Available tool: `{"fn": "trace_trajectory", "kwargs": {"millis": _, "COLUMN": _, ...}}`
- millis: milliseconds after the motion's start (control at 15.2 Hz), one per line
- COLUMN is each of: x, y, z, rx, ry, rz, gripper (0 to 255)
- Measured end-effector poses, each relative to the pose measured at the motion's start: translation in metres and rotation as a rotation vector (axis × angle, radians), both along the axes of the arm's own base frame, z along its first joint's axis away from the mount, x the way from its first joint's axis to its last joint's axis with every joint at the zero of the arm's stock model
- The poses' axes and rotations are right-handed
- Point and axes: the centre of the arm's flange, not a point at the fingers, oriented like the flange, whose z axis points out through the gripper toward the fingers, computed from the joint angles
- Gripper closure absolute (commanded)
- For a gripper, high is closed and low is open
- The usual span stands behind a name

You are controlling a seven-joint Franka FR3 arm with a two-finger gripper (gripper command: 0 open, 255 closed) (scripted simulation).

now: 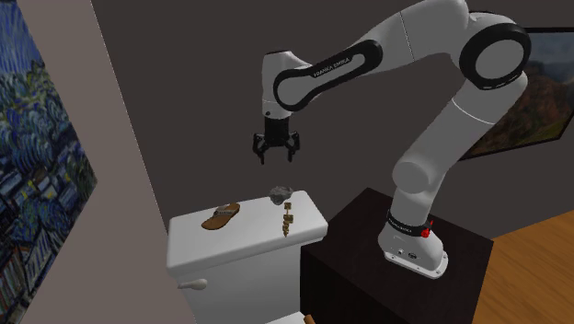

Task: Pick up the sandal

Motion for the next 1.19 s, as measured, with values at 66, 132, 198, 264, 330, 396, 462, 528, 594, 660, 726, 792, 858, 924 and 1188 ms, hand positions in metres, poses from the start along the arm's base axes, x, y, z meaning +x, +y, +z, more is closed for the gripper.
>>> {"fn": "trace_trajectory", "kwargs": {"millis": 66, "x": 0.004, "y": 0.007, "z": -0.01, "rx": 0.007, "ry": 0.005, "rz": -0.023, "gripper": 0}}
{"fn": "trace_trajectory", "kwargs": {"millis": 132, "x": 0.01, "y": 0.014, "z": -0.014, "rx": 0.014, "ry": 0.01, "rz": -0.046, "gripper": 0}}
{"fn": "trace_trajectory", "kwargs": {"millis": 198, "x": 0.014, "y": 0.025, "z": -0.024, "rx": 0.021, "ry": 0.015, "rz": -0.067, "gripper": 0}}
{"fn": "trace_trajectory", "kwargs": {"millis": 264, "x": 0.019, "y": 0.039, "z": -0.028, "rx": 0.029, "ry": 0.021, "rz": -0.089, "gripper": 0}}
{"fn": "trace_trajectory", "kwargs": {"millis": 330, "x": 0.026, "y": 0.047, "z": -0.036, "rx": 0.037, "ry": 0.025, "rz": -0.113, "gripper": 0}}
{"fn": "trace_trajectory", "kwargs": {"millis": 396, "x": 0.033, "y": 0.054, "z": -0.044, "rx": 0.045, "ry": 0.03, "rz": -0.137, "gripper": 0}}
{"fn": "trace_trajectory", "kwargs": {"millis": 462, "x": 0.038, "y": 0.061, "z": -0.053, "rx": 0.053, "ry": 0.035, "rz": -0.16, "gripper": 0}}
{"fn": "trace_trajectory", "kwargs": {"millis": 528, "x": 0.042, "y": 0.068, "z": -0.063, "rx": 0.061, "ry": 0.04, "rz": -0.182, "gripper": 0}}
{"fn": "trace_trajectory", "kwargs": {"millis": 594, "x": 0.05, "y": 0.077, "z": -0.072, "rx": 0.069, "ry": 0.045, "rz": -0.204, "gripper": 0}}
{"fn": "trace_trajectory", "kwargs": {"millis": 660, "x": 0.055, "y": 0.087, "z": -0.078, "rx": 0.077, "ry": 0.05, "rz": -0.227, "gripper": 0}}
{"fn": "trace_trajectory", "kwargs": {"millis": 726, "x": 0.064, "y": 0.092, "z": -0.084, "rx": 0.086, "ry": 0.055, "rz": -0.251, "gripper": 0}}
{"fn": "trace_trajectory", "kwargs": {"millis": 792, "x": 0.069, "y": 0.102, "z": -0.089, "rx": 0.093, "ry": 0.06, "rz": -0.273, "gripper": 0}}
{"fn": "trace_trajectory", "kwargs": {"millis": 858, "x": 0.076, "y": 0.11, "z": -0.099, "rx": 0.102, "ry": 0.065, "rz": -0.296, "gripper": 0}}
{"fn": "trace_trajectory", "kwargs": {"millis": 924, "x": 0.083, "y": 0.117, "z": -0.107, "rx": 0.11, "ry": 0.07, "rz": -0.32, "gripper": 0}}
{"fn": "trace_trajectory", "kwargs": {"millis": 1188, "x": 0.108, "y": 0.143, "z": -0.132, "rx": 0.137, "ry": 0.088, "rz": -0.4, "gripper": 0}}
